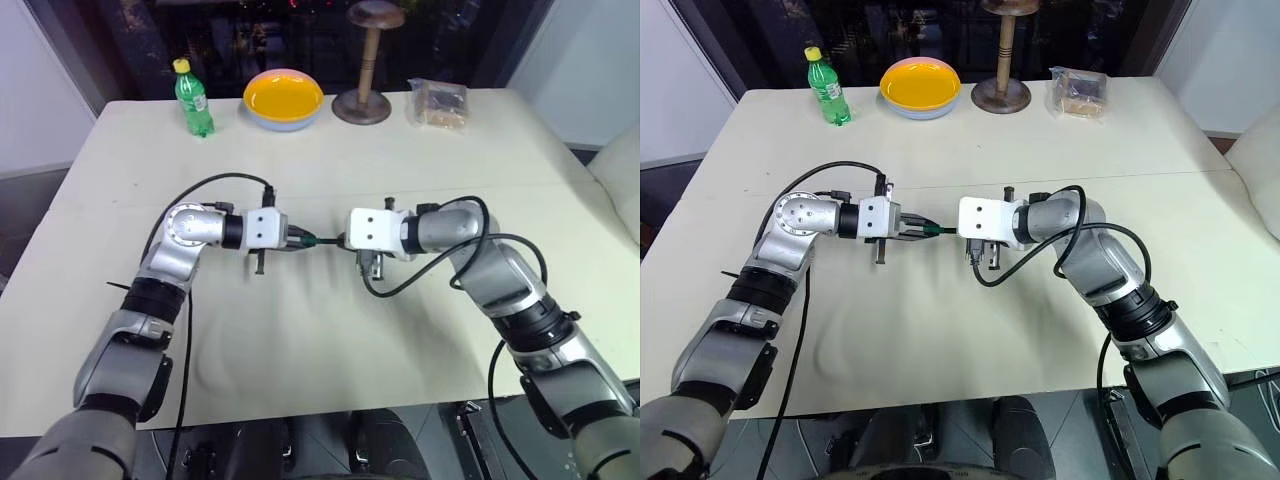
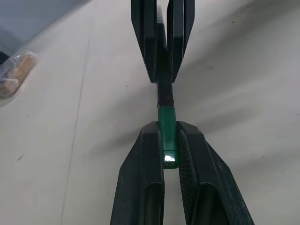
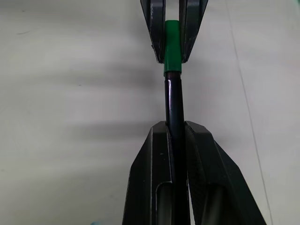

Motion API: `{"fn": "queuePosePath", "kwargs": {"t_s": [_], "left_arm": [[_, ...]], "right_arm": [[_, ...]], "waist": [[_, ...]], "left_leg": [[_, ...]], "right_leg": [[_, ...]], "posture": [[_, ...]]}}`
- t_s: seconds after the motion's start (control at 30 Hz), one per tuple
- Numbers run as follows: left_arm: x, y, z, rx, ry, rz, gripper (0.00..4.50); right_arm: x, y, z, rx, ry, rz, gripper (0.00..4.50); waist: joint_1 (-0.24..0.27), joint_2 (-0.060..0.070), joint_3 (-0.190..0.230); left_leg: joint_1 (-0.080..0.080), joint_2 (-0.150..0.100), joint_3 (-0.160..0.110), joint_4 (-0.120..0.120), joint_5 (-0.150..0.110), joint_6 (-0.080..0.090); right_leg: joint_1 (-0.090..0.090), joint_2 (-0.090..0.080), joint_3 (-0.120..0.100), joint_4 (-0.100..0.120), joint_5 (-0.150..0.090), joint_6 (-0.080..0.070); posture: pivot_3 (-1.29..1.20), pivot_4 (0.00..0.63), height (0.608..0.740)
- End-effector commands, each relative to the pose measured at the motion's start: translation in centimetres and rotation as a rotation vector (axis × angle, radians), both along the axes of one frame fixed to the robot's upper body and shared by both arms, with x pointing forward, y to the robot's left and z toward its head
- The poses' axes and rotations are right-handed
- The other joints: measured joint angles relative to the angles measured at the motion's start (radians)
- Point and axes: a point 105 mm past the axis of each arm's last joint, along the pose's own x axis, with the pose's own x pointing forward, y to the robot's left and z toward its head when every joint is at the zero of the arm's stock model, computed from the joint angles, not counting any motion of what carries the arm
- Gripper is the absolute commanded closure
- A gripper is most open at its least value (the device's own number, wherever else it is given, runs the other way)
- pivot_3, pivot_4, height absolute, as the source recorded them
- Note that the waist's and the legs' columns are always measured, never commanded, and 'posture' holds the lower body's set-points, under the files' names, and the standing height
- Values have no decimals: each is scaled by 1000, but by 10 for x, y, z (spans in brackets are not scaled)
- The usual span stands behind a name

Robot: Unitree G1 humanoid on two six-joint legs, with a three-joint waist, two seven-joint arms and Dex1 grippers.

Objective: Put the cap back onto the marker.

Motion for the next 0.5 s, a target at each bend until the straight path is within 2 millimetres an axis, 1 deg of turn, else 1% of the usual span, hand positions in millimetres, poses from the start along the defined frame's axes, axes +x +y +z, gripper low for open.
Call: {"fn": "queuePosePath", "kwargs": {"t_s": [0.03,0.5], "left_arm": [[0,-9,10,-36,-51,-10,4500],[0,-13,11,-48,-42,-19,4500]], "right_arm": [[-14,26,16,33,-51,120,4476],[-17,37,18,33,-78,143,4476]], "waist": [[-1,0,0],[0,0,0]], "left_leg": [[0,0,0,0,0,0],[0,0,0,0,0,0]], "right_leg": [[0,0,0,0,0,0],[0,0,0,0,0,0]], "posture": [[0,150,740],[0,150,740]]}}
